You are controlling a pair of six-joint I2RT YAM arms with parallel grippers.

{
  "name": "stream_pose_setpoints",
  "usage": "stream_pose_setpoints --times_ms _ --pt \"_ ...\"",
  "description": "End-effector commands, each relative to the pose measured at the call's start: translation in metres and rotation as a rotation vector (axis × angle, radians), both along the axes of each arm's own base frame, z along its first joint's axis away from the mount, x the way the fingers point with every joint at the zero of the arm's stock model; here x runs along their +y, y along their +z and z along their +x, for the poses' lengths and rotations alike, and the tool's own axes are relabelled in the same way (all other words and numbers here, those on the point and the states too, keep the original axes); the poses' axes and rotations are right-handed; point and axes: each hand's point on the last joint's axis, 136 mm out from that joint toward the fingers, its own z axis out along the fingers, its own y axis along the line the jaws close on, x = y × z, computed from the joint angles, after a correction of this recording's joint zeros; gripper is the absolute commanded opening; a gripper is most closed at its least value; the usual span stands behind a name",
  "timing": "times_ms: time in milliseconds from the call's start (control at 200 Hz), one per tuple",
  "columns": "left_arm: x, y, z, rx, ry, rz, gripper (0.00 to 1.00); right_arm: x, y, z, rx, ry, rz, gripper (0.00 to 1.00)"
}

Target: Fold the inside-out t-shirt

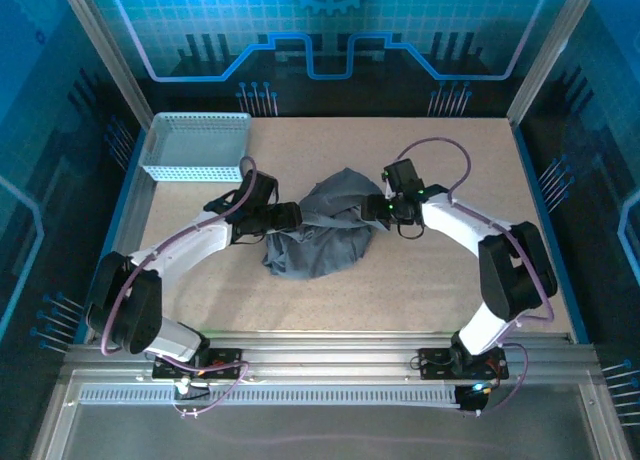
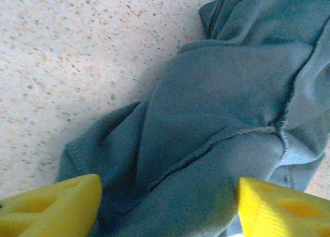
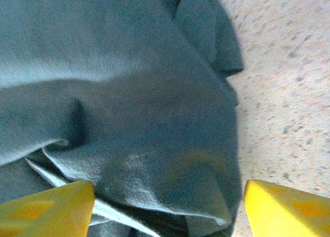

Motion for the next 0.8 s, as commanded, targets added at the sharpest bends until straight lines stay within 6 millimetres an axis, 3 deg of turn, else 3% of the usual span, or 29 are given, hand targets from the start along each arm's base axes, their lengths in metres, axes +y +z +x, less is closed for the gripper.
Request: stream_pose_setpoints --times_ms 0,125,285,445,525,605,695,790 --pt "-0.015 -0.010 -0.004 0.034 -0.074 -0.061 0.59 0.025 -0.006 -0.007 0.057 0.065 0.053 0.60" --pt "-0.019 -0.012 -0.005 0.046 -0.092 -0.074 0.47 0.029 -0.002 -0.008 0.032 0.077 0.035 0.36" --pt "-0.016 -0.002 -0.003 0.012 -0.090 -0.063 0.27 0.020 0.026 -0.005 -0.049 0.071 -0.010 0.00" --pt "-0.012 0.024 0.005 -0.056 -0.079 -0.043 0.12 -0.003 0.079 -0.009 -0.182 0.036 -0.083 0.00" --pt "-0.011 0.052 0.017 -0.110 -0.077 -0.036 0.09 -0.014 0.128 -0.011 -0.277 0.027 -0.096 0.00" --pt "-0.009 0.098 0.034 -0.184 -0.065 -0.041 0.00 -0.023 0.198 -0.013 -0.414 0.024 -0.094 0.00" --pt "-0.013 0.174 0.051 -0.347 -0.075 -0.075 0.00 -0.036 0.287 -0.019 -0.581 0.010 -0.081 0.00" --pt "-0.010 0.245 0.049 -0.524 -0.075 -0.120 0.00 -0.054 0.358 -0.036 -0.724 -0.029 -0.074 0.00"
